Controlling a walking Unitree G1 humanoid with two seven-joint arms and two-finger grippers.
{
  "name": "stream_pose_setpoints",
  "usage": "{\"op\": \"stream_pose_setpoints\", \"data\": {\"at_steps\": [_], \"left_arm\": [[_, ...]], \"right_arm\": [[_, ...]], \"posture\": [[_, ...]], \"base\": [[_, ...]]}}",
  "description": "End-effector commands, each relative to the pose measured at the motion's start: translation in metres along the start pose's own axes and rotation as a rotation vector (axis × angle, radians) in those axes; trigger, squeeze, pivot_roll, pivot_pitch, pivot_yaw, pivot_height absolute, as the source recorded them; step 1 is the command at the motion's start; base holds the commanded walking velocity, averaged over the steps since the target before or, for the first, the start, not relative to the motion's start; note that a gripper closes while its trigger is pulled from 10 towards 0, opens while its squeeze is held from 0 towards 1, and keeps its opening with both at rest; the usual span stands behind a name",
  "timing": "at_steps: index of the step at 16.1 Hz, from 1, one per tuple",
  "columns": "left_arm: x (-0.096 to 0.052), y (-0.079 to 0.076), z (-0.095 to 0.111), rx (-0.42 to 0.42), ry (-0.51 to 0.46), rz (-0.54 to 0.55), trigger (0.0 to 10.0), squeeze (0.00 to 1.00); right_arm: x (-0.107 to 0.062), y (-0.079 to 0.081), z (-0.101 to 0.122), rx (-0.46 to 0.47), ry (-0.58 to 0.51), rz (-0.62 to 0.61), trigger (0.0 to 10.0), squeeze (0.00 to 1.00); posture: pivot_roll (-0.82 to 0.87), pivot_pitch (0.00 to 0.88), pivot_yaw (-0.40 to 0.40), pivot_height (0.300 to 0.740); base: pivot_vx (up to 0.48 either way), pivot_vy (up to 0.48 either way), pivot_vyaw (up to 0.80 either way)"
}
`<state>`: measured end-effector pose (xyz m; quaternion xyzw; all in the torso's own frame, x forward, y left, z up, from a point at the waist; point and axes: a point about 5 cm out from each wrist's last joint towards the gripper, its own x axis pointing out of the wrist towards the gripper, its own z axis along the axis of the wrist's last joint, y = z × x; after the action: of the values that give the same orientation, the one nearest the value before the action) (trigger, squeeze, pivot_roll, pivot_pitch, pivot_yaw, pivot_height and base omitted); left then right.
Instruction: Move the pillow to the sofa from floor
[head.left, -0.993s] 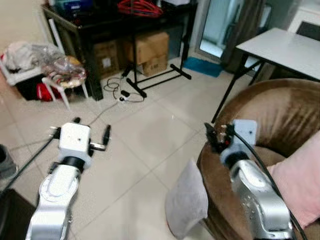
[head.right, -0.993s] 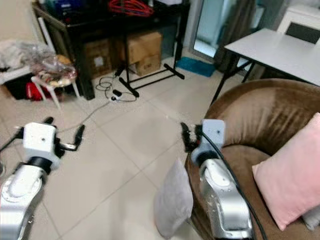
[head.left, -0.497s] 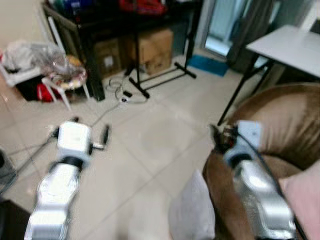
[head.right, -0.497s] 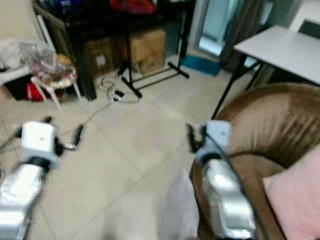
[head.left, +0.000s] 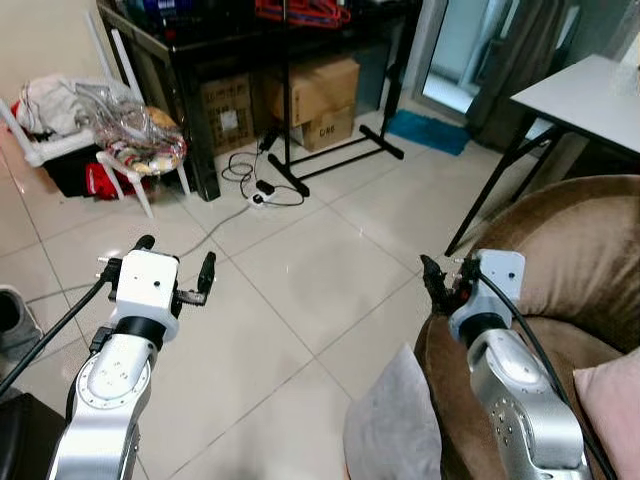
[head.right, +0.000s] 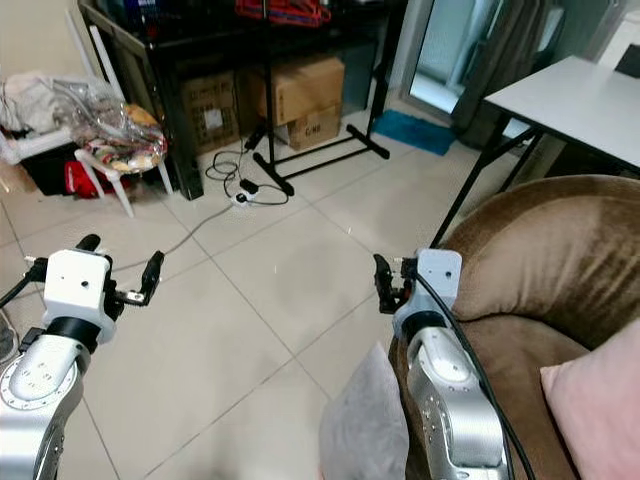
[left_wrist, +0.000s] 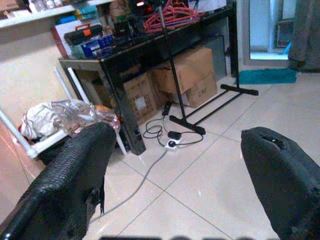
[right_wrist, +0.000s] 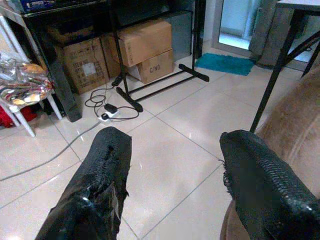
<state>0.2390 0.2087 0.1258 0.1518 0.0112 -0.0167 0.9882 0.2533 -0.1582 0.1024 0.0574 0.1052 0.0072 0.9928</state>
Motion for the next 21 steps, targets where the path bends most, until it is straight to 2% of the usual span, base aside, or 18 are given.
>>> {"op": "stream_pose_setpoints", "data": {"at_steps": [1, 13, 21], "left_arm": [[-0.0016, -0.0003, -0.0026, 0.007, 0.005, 0.002, 10.0, 0.00], [-0.0033, 0.0008, -0.0044, -0.008, -0.025, 0.037, 10.0, 0.00], [-0.0103, -0.0001, -0.0053, -0.052, -0.033, 0.033, 10.0, 0.00]], "right_arm": [[-0.0015, -0.0047, 0.0016, -0.001, -0.012, -0.014, 10.0, 0.00], [0.0007, -0.0050, 0.0015, -0.046, -0.011, -0.006, 10.0, 0.00], [0.0041, -0.0013, 0.0001, -0.077, -0.009, 0.023, 10.0, 0.00]], "posture": [[-0.02, 0.000, -0.023, 0.675], [-0.03, 0.000, -0.037, 0.570], [-0.02, 0.000, -0.068, 0.570]], "base": [[0.000, 0.000, 0.00], [0.000, 0.000, 0.00], [0.000, 0.000, 0.00]]}}
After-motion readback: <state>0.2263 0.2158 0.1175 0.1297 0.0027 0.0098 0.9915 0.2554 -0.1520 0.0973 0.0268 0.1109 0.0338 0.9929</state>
